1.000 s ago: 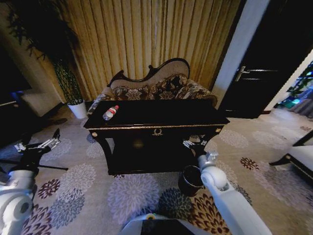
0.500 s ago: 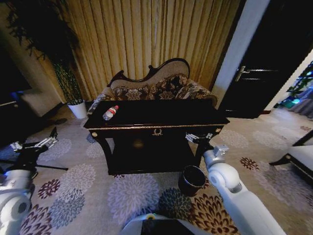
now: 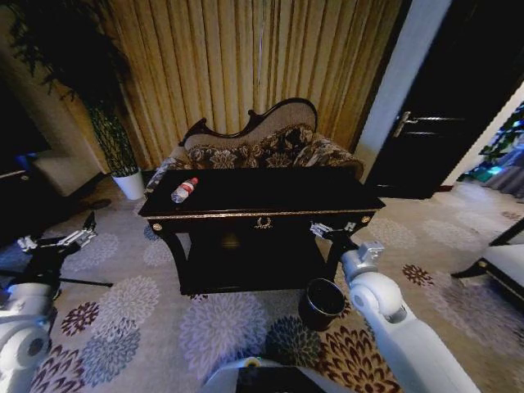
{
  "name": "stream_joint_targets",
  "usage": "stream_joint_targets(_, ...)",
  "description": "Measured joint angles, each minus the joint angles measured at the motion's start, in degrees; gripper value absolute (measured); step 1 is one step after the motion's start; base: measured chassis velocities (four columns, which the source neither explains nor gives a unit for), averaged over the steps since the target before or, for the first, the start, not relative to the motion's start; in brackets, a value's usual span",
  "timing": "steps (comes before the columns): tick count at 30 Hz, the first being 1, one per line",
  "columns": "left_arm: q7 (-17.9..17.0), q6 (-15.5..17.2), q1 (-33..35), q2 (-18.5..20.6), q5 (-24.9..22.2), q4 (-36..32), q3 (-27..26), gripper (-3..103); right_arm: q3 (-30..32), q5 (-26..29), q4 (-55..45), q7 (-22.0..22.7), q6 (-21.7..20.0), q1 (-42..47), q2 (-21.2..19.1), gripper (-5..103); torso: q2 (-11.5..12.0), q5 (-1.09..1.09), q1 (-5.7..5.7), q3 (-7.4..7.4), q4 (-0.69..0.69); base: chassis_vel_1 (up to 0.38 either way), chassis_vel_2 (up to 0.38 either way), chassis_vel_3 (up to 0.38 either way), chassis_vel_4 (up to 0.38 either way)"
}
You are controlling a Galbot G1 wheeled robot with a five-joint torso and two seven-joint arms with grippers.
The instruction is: Move to the front of the table and place the trash on the table into the trash bin.
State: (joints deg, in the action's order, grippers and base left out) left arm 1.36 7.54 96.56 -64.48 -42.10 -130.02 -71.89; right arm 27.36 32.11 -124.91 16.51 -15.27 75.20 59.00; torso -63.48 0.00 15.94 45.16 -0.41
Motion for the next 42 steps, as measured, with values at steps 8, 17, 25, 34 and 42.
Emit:
stream_joint_targets(8,0.01,0.04,0.12,-0.12,0.13,-0.05,0.09,100,-0.39,0.00,0.11,-0.02,0.15,-0.13,0.02,100,0.01,0.00,0.01,0.01,0.00,-0.127,0.134,0.130,-0.135)
stream_joint_targets(17,0.05,0.05,0.35,-0.27,0.21,-0.28,0.23,100,-0.61,0.12,0.39,-0.03,0.22,-0.38,-0.10,100,0.00,0.00,0.01,0.01,0.00,-0.119,0.121,0.116,-0.122)
stream_joint_targets(25,0.07,0.18,0.22,-0.28,0.29,-0.50,0.66,100,-0.70,0.19,0.44,-0.03,0.23,-0.48,-0.12,100,0.00,0.00,0.01,0.00,0.00,-0.112,0.103,0.117,-0.103)
stream_joint_targets(34,-0.09,1.05,-0.12,0.10,0.36,-0.66,1.11,100,-1.61,-0.10,1.10,0.03,0.29,-0.89,0.39,100,0.00,0.00,0.01,0.01,0.00,-0.123,0.124,0.119,-0.129)
stream_joint_targets(42,-2.39,3.67,-0.57,2.85,-0.05,-0.67,1.37,100,-2.74,3.19,0.29,0.29,-0.27,-1.14,-0.28,100,0.02,0.00,0.03,0.01,0.00,-0.059,0.063,0.066,-0.062)
